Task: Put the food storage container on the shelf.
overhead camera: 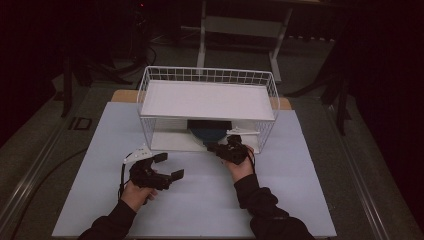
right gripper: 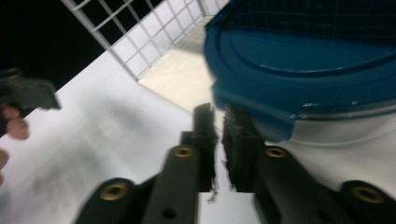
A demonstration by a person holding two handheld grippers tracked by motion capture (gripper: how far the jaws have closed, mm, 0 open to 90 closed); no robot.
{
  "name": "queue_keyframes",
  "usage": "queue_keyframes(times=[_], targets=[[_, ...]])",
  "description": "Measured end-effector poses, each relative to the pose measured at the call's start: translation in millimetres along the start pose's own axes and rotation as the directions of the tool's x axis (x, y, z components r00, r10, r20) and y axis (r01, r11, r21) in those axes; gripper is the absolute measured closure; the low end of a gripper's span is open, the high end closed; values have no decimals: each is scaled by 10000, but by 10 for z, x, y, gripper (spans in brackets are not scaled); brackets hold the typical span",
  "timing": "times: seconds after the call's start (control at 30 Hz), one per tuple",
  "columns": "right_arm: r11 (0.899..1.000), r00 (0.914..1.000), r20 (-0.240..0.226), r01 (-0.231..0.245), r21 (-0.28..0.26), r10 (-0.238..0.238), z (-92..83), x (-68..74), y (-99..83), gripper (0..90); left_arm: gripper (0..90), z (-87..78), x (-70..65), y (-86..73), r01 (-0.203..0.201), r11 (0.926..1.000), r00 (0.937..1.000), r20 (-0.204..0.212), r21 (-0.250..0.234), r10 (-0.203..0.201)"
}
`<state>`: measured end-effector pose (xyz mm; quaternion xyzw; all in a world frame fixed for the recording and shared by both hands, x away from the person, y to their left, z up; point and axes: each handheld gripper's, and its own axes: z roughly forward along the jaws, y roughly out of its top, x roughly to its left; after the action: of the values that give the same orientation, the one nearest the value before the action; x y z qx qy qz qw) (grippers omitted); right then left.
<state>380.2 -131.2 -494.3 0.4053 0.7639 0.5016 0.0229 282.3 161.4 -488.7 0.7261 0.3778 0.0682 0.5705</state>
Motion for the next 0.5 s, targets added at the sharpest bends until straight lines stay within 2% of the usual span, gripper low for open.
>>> queue_keyframes(times=[0.07, 0.2, 0.27, 0.3, 0.37, 0.47, 0.5], targets=[[10000, 9998, -209, 67, -42, -68, -74, 34, -51, 743, 8, -12, -12, 0, -58, 10000, 10000, 47, 8, 58], [9991, 9987, -361, 359, -222, -367, -243, 79, -182, 545, 8, -27, -28, -1, -113, 9999, 9998, 168, -79, 115], [9989, 9983, -440, 369, -292, -382, -292, 88, -220, 545, 8, -27, -28, -1, -113, 9999, 9998, 168, -79, 115], [9974, 9970, -414, 631, -362, -646, -391, 114, -298, 364, 8, -11, -35, -13, -108, 9999, 9996, 260, -50, 109], [9962, 9961, -416, 754, -438, -772, -477, 123, -353, 295, 8, 7, -47, -23, -174, 9998, 9995, 247, 43, 173], [9969, 9957, -717, 539, -574, -579, -608, 104, -429, 196, 8, 19, -68, -29, -381, 9993, 9986, 373, 51, 378], [9965, 9959, -707, 528, -641, -573, -646, 104, -453, 193, 8, 22, -78, -31, -429, 9991, 9983, 407, -7, 429]])
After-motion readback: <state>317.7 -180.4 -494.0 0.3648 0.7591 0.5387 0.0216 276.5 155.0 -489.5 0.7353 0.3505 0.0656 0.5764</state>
